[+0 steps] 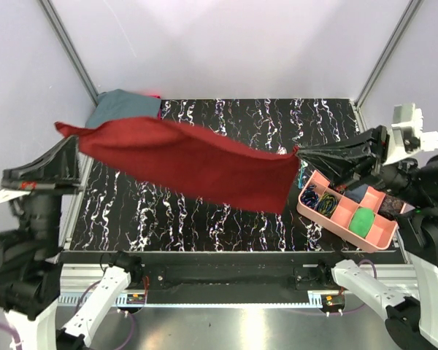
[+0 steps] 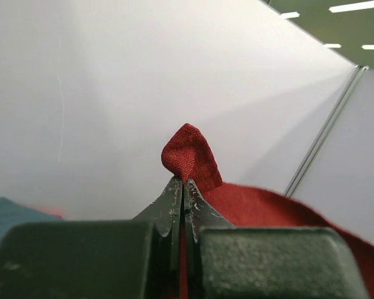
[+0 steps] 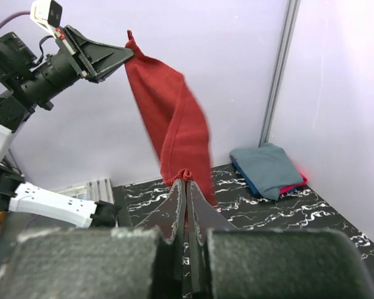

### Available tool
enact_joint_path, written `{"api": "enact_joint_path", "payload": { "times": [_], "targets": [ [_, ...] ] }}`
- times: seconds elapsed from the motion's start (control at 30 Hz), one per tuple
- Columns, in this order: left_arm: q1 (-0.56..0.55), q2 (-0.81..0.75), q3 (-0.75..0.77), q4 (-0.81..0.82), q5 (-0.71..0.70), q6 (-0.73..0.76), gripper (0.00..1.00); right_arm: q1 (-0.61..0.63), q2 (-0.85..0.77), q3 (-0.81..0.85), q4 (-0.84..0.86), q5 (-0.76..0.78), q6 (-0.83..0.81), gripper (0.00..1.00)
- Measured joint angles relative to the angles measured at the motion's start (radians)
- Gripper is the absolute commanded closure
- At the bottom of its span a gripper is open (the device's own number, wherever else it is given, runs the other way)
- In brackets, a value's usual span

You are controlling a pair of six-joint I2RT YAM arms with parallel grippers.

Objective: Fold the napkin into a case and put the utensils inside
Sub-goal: Flatten out the crumpled napkin at the center of the board.

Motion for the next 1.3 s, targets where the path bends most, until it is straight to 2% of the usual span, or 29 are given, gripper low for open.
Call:
{"api": "enact_joint_path", "payload": {
  "times": [0.17,0.33,0.53,0.73,0.77,0.8,0.83,0.87,0.9,0.97,1.03,1.13,1.27,1.3],
  "targets": [
    [0.0,-0.003,0.052,-0.03,-0.024,0.003,1.0,0.0,-0.01,-0.016,0.008,0.034,0.023,1.0],
    [0.0,0.154,0.138,-0.136,-0.171,-0.037,1.0,0.002,0.101,-0.01,-0.009,0.21,0.027,1.0],
    [0.001,0.506,0.117,-0.222,-0.327,-0.065,1.0,0.001,0.443,-0.009,0.002,0.425,0.01,1.0],
    [0.034,0.832,0.031,-0.237,-0.37,-0.096,1.0,-0.01,0.837,-0.024,0.027,0.548,-0.032,1.0],
    [0.045,0.883,0.026,-0.237,-0.374,-0.102,0.93,-0.015,0.901,-0.013,0.027,0.558,-0.04,0.98],
    [0.058,0.941,0.026,-0.237,-0.382,-0.11,0.81,-0.022,0.964,0.006,0.026,0.567,-0.046,0.71],
    [0.07,0.993,0.027,-0.224,-0.394,-0.111,0.6,-0.033,1.04,0.04,0.019,0.577,-0.051,0.59],
    [0.082,1.052,0.031,-0.21,-0.406,-0.111,0.51,-0.041,1.096,0.07,0.022,0.582,-0.052,0.56],
    [0.093,1.121,0.043,-0.205,-0.422,-0.108,0.42,-0.052,1.158,0.107,0.029,0.593,-0.056,0.42],
    [0.108,1.244,0.082,-0.199,-0.447,-0.098,0.21,-0.076,1.271,0.214,-0.007,0.605,-0.06,0.25],
    [0.121,1.337,0.12,-0.211,-0.456,-0.088,0.16,-0.097,1.379,0.361,-0.056,0.624,-0.06,0.2],
    [0.129,1.352,0.134,-0.233,-0.452,-0.079,0.14,-0.121,1.455,0.534,-0.163,0.662,-0.058,0.15],
    [0.131,1.204,0.084,-0.236,-0.404,-0.119,0.16,-0.127,1.403,0.535,-0.256,0.687,-0.008,0.1],
    [0.131,1.147,0.053,-0.236,-0.386,-0.132,0.23,-0.125,1.379,0.502,-0.266,0.687,0.01,0.1]
  ]
}}
